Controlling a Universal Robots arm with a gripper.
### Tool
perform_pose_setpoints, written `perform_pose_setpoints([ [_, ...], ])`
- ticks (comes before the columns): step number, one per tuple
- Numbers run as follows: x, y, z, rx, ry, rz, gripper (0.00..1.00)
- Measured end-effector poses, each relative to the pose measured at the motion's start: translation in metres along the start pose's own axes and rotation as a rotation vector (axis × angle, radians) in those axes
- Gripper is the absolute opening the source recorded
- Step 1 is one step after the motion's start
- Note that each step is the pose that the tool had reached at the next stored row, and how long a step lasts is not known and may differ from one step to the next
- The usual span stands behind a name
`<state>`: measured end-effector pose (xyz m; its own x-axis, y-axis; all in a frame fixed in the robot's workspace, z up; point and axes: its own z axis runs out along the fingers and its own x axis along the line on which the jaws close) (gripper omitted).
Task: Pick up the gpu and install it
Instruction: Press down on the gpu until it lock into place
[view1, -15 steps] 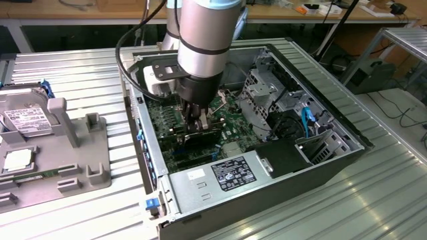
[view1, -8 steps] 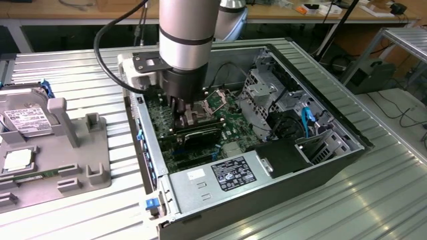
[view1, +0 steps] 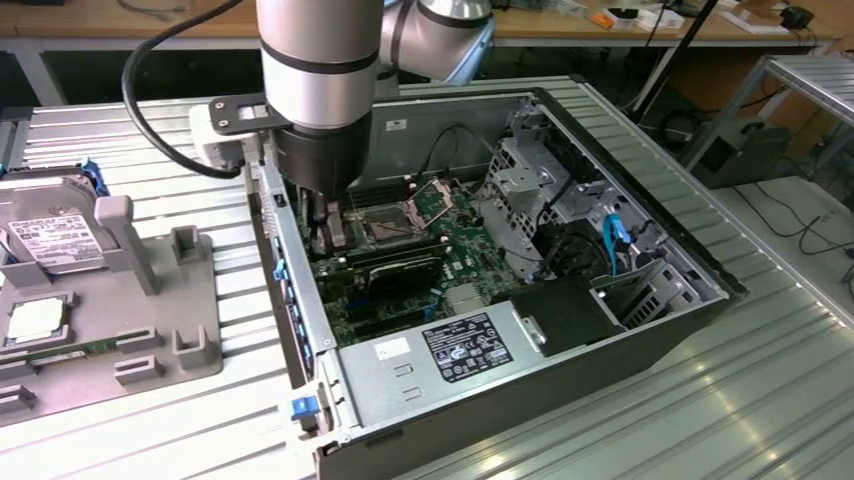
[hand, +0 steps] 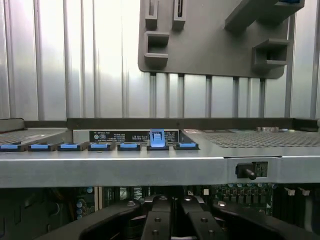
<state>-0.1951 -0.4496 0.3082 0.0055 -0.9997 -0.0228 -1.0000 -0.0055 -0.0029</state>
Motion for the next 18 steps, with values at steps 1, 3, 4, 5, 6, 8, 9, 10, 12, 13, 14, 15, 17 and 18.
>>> perform_pose_setpoints([
  [1,0.000,0.0039,0.0000,0.0000,0.0000,0.000,0.11],
  [3,0.000,0.0089,0.0001,-0.0003,0.0000,0.000,0.11],
  [4,0.000,0.0089,0.0001,0.0001,-0.0001,0.000,0.11],
  [5,0.000,0.0089,-0.0014,-0.0001,0.0000,0.000,0.11],
  [6,0.000,0.0089,-0.0028,0.0001,0.0005,0.000,0.11],
  [8,0.000,0.0104,-0.0036,-0.0003,0.0074,0.000,0.11],
  [9,0.000,0.0111,-0.0047,-0.0006,0.0110,0.000,0.11],
  [10,0.000,0.0114,-0.0043,-0.0004,0.0118,0.000,0.11],
  [12,0.000,0.0069,-0.0040,0.0006,0.0114,-0.001,0.11],
  [13,0.000,0.0003,-0.0040,0.0004,0.0117,-0.003,0.11],
  [14,0.000,0.0005,-0.0040,0.0005,0.0117,-0.003,0.11],
  [15,0.000,0.0026,-0.0037,0.0003,0.0118,-0.002,0.11],
  [17,0.000,0.0090,-0.0024,0.0004,0.0117,-0.003,0.11],
  [18,0.000,0.0106,-0.0024,0.0004,0.0117,-0.003,0.11],
])
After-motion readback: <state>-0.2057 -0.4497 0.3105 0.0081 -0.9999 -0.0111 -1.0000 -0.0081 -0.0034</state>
